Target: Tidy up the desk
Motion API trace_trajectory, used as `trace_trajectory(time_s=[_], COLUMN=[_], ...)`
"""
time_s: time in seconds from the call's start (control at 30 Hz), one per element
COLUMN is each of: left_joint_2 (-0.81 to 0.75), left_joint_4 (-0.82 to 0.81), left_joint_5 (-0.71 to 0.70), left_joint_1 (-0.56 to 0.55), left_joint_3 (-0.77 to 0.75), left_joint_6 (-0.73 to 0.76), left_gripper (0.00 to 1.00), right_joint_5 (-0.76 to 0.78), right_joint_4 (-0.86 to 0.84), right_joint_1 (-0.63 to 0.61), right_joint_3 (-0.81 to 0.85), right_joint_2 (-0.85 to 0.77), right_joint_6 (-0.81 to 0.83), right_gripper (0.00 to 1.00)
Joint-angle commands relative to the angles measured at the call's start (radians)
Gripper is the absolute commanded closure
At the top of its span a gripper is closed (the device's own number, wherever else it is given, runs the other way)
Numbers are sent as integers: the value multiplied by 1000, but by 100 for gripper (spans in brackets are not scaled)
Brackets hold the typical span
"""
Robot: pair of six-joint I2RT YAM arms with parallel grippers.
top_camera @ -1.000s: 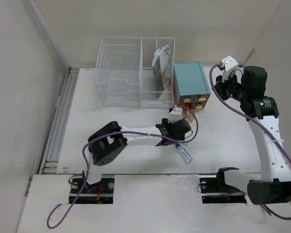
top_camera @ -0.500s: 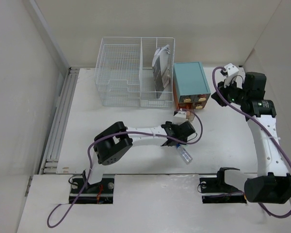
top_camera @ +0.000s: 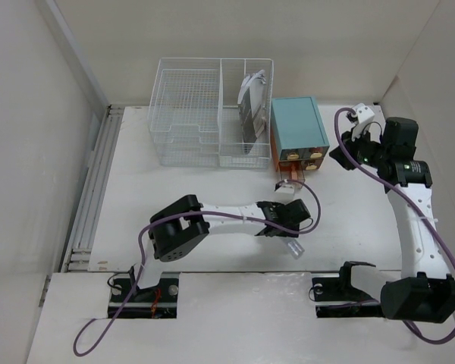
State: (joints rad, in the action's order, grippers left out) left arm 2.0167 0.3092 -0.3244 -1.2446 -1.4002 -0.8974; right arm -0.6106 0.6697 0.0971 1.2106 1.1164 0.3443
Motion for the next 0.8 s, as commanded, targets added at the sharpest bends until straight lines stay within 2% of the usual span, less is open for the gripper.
trace_trajectory(time_s=[0.0, 0.43, 0.57, 0.77], left_joint_2=[10, 17, 27, 27], left_joint_4=[19, -1, -38, -28], left_joint_5=[35, 39, 77, 58], left_joint_1=[-16, -16, 5, 25], left_joint_3=[-39, -115, -115, -144], left_joint_6=[-32, 48, 70, 103], left_gripper=[37, 37, 37, 37], right_joint_5=[-35, -44, -44, -44], right_joint_4=[-50, -50, -50, -50], right_joint_1=[9, 9, 9, 9], right_joint_3=[-5, -5, -5, -5], right_joint_2=[-24, -15, -6, -6], right_joint_6=[13, 13, 13, 13], right_gripper=[86, 86, 86, 86])
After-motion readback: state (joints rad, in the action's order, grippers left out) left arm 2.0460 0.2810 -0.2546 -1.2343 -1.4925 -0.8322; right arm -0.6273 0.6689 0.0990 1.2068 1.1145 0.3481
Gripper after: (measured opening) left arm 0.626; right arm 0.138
